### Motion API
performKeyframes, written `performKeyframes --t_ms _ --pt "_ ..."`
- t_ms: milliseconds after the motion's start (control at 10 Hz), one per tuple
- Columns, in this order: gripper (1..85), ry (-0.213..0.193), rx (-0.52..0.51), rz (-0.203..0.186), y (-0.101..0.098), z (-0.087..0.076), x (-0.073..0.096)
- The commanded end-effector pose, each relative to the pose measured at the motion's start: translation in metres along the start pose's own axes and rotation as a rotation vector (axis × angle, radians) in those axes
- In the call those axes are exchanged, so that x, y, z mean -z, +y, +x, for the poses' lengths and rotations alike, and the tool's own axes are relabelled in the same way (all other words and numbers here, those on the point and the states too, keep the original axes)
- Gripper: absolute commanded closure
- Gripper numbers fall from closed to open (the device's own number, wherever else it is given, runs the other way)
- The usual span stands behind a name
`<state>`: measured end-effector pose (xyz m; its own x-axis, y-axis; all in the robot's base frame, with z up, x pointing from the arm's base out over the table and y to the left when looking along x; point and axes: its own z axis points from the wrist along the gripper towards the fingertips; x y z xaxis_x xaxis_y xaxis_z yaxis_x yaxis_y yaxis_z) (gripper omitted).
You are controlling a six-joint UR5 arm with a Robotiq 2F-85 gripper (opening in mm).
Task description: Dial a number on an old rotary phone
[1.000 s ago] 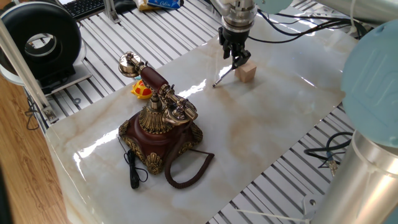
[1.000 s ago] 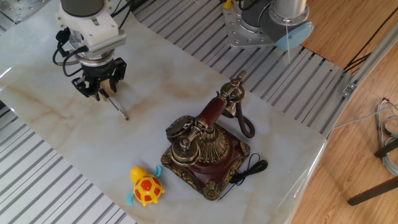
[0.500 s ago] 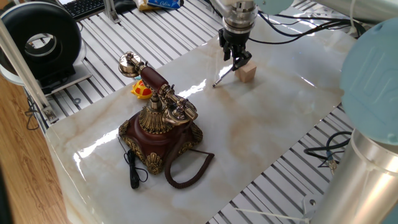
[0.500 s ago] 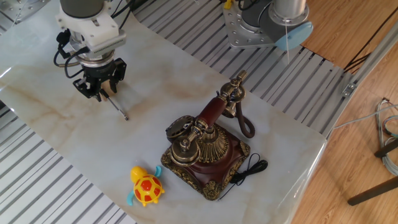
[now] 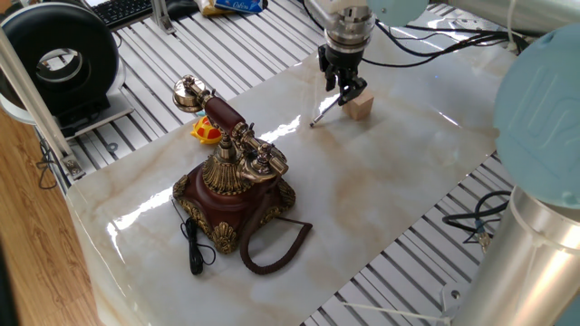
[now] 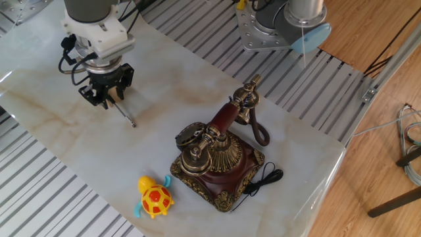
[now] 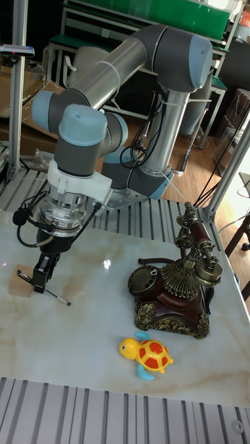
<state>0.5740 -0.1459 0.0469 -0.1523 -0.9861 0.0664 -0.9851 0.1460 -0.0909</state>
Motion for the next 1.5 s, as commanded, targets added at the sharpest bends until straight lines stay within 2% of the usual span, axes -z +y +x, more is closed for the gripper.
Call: performKeyframes --t_ms 0,200,600,700,900,1400 --pt "39.0 -0.018 0.005 0.005 0.001 -0.004 -0.008" --pt "39.0 -0.020 -0.002 0.006 0.004 -0.005 -0.012" --pt "39.0 -0.046 -0.015 -0.029 0.013 -0.008 -0.009" --pt "39.0 -0.029 -0.008 -0.009 0.009 -0.004 -0.011" --pt "39.0 -0.008 0.011 0.007 0.005 0.003 -0.017" --pt "39.0 -0.013 0.015 0.003 0.004 0.002 -0.023"
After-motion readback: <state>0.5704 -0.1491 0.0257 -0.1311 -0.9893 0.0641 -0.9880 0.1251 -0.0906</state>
